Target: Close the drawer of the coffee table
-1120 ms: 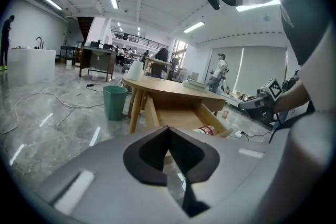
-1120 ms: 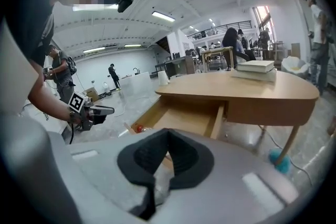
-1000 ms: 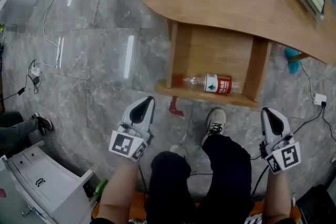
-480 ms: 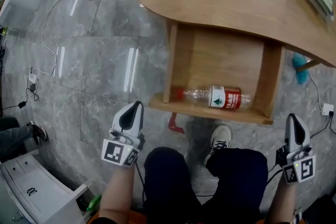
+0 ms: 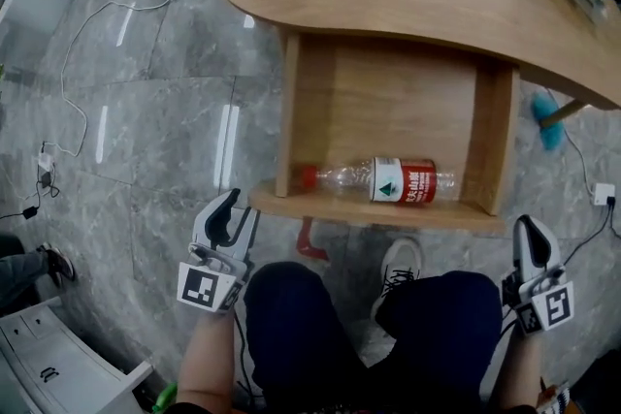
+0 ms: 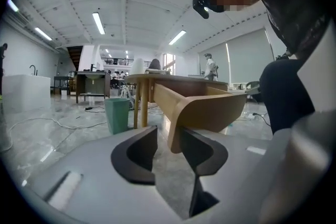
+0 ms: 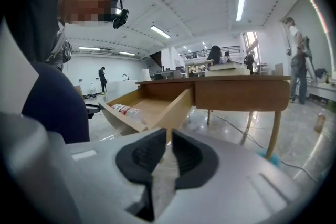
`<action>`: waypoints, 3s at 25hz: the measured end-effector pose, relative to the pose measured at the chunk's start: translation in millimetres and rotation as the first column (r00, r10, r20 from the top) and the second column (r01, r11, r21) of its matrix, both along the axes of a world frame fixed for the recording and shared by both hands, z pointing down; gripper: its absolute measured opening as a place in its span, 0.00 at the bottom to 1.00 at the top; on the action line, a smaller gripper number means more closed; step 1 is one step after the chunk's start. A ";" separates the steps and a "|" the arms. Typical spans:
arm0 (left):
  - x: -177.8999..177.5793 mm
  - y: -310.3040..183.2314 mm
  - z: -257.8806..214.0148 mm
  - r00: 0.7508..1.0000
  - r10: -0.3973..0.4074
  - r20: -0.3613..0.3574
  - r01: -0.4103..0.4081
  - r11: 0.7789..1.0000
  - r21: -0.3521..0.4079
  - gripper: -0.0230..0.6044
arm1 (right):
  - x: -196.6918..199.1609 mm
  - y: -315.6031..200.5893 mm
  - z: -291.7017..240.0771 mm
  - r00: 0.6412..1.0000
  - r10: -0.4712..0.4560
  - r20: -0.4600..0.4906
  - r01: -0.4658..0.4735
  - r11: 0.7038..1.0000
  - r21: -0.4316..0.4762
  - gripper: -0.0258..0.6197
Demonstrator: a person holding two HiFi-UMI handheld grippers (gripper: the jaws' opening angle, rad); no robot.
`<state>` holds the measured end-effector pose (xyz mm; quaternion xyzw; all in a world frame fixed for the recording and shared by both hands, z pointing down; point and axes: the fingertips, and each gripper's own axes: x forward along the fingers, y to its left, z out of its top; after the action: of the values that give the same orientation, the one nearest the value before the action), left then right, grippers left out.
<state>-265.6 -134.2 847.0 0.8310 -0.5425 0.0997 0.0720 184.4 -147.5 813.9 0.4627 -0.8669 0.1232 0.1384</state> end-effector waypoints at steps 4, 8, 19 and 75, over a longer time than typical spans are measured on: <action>5.9 -4.5 0.4 0.999 0.037 0.016 -0.037 0.999 -0.001 0.31 | -16.2 8.7 13.5 0.999 -0.050 -0.010 0.050 0.999 -0.018 0.18; 4.5 -5.1 6.5 0.999 0.052 0.010 -0.052 0.999 -0.014 0.38 | -38.1 13.4 31.5 0.987 -0.138 -0.079 0.136 0.990 -0.033 0.31; 23.2 -15.4 23.4 0.992 0.124 0.006 -0.124 0.992 0.020 0.44 | -62.0 -2.0 51.3 0.983 -0.135 -0.121 0.136 0.991 -0.005 0.33; 32.3 -169.8 -32.6 0.998 -0.070 -0.001 0.070 0.996 0.059 0.34 | -58.6 -169.3 -8.1 0.998 0.053 -0.043 -0.050 0.996 0.071 0.33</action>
<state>-233.4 -304.0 814.4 0.8132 -0.5741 0.0813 0.0506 125.8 -316.7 805.8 0.4922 -0.8551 0.0859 0.1384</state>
